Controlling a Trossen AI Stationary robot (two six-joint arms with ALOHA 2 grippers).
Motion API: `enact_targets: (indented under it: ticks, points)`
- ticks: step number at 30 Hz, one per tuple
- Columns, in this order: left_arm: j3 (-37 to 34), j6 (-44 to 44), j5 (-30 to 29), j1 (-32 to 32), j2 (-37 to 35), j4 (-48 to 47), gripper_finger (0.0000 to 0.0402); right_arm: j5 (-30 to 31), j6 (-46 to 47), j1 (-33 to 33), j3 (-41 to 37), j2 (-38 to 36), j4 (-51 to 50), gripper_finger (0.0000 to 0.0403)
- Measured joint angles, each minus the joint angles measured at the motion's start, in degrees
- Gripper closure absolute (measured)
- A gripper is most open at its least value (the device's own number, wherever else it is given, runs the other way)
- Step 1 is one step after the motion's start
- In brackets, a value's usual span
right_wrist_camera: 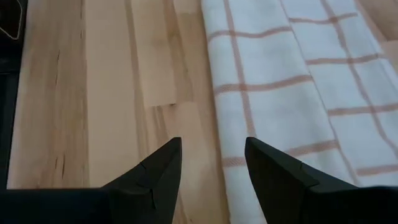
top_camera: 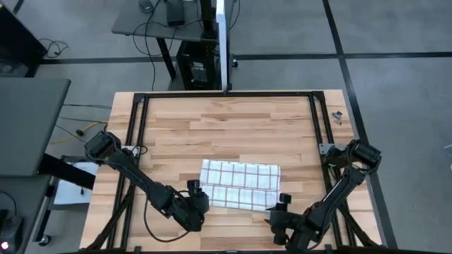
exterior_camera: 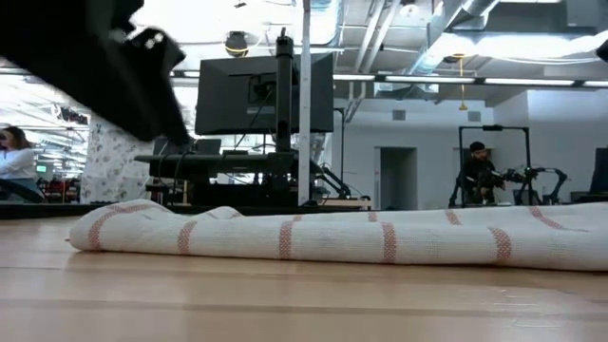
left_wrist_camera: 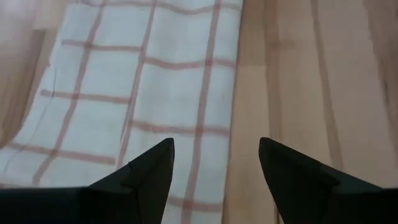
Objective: Roll towel
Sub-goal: Roll the white towel
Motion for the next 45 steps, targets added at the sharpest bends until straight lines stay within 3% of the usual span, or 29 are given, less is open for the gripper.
enact_targets:
  ticks: [7, 11, 15, 22, 27, 37, 45]
  points:
    - [3.7, 5.38, -0.05, -0.42, 8.68, 0.72, 0.0183, -0.01, -2.34, -1.43, 0.02, -0.42, 0.14, 0.0232]
    - [6.95, 2.28, -2.37, 0.0, 11.7, -6.11, 0.0183, -0.04, -2.27, -1.97, 0.07, -0.42, 0.19, 0.0232]
    - [8.05, 0.59, -4.9, 0.68, 11.83, -9.2, 0.0183, -0.08, -1.88, -2.27, 0.11, -0.42, 0.18, 0.0232]
    - [6.89, 1.78, -0.52, 0.55, 12.64, -7.13, 0.0183, -0.31, -2.1, -2.83, 0.11, -0.42, 0.02, 0.0232]
    - [6.82, 1.93, -2.37, 0.27, 12.77, -5.69, 0.0183, -0.33, -2.59, -3.47, 0.11, -0.42, 0.01, 0.0232]
    - [5.76, -0.67, -4.05, 3.66, 12.72, -7.38, 0.0183, -0.35, -11.64, -5.01, 0.11, -0.34, -0.46, 0.0232]
    - [5.67, -0.85, -4.82, 3.43, 12.81, -6.6, 0.0183, -3.52, -12.68, -5.14, 0.05, 1.9, 0.75, 0.0232]
